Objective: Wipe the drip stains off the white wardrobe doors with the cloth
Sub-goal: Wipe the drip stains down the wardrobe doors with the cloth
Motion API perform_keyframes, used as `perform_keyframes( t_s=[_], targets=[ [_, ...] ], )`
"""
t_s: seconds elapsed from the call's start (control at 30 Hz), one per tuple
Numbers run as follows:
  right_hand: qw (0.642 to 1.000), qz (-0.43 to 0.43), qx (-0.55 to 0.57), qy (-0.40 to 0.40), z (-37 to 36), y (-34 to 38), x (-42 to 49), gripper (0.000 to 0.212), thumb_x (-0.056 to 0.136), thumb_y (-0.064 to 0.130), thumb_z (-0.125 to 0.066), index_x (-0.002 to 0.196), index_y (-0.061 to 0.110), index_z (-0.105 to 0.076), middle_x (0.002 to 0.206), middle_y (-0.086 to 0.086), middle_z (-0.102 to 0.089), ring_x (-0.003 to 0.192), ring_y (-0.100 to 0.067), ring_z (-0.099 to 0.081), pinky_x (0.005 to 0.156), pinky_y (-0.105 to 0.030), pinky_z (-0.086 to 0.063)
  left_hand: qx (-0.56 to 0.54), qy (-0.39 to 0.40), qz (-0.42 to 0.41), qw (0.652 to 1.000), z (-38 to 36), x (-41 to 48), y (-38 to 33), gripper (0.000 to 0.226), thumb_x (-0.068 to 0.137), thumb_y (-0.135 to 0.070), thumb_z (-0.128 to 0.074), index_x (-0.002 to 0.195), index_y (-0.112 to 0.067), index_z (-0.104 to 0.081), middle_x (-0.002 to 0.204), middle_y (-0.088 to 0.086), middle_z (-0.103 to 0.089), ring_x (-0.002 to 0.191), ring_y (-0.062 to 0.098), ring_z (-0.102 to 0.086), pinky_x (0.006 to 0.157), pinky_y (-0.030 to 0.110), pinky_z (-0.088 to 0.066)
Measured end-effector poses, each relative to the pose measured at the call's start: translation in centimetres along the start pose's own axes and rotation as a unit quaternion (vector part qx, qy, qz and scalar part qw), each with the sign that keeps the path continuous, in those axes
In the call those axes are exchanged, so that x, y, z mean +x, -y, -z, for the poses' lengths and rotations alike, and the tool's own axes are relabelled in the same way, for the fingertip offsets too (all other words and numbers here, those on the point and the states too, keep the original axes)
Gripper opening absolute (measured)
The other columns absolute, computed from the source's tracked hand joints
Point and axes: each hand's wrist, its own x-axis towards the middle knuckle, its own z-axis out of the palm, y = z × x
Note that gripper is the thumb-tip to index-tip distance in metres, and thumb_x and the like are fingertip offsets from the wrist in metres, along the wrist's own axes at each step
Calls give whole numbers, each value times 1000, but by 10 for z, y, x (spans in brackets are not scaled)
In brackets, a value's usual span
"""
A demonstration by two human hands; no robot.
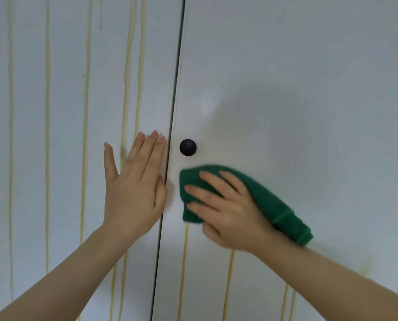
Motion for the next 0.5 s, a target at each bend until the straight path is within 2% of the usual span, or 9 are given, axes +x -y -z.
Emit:
perform_keyframes(
  t_s=[0.13,0.2,0.27,0.33,0.43,0.5],
  targets=[
    [994,-92,9,-55,2,-5,21,28,74,16,-49,86,13,-74,113,-3,-68,119,-29,-46,105,-47,-31,-2,0,6,1000,-2,-1,5,57,86,-16,-30,141,-3,-33,146,13,-38,137,23,-25,113,48,5],
    [998,-53,30,-31,-5,13,5,27,73,15,-49,81,12,-74,111,-3,-69,117,-29,-47,106,-46,-30,0,3,5,1000,-2,-1,7,57,86,-16,-30,141,-3,-34,146,13,-38,137,23,-25,113,48,4],
    [998,34,53,14,-6,19,-8,28,74,15,-47,79,13,-74,110,-2,-69,117,-28,-49,107,-45,-30,3,8,-4,1000,-1,-3,7,57,86,-17,-30,141,-3,-34,146,13,-38,136,23,-25,113,48,4],
    [998,56,36,16,-1,-1,0,31,78,15,-44,81,14,-75,109,-2,-69,116,-28,-48,105,-45,-31,4,8,-12,1000,-1,-4,6,56,87,-17,-30,141,-4,-33,145,13,-39,136,22,-26,112,49,3],
    [997,-57,5,-49,11,-23,19,28,77,15,-47,85,13,-75,113,-3,-68,118,-28,-46,104,-46,-31,2,5,-20,1000,-3,-7,1,56,87,-16,-31,141,-4,-33,146,12,-38,136,23,-26,113,50,2],
    [995,-91,-6,-49,8,-10,8,28,75,15,-49,87,13,-75,116,-4,-67,121,-29,-44,106,-47,-29,-2,8,-27,1000,-6,-14,-4,55,88,-17,-30,141,-4,-32,146,12,-37,137,23,-26,113,50,1]
  ],
)
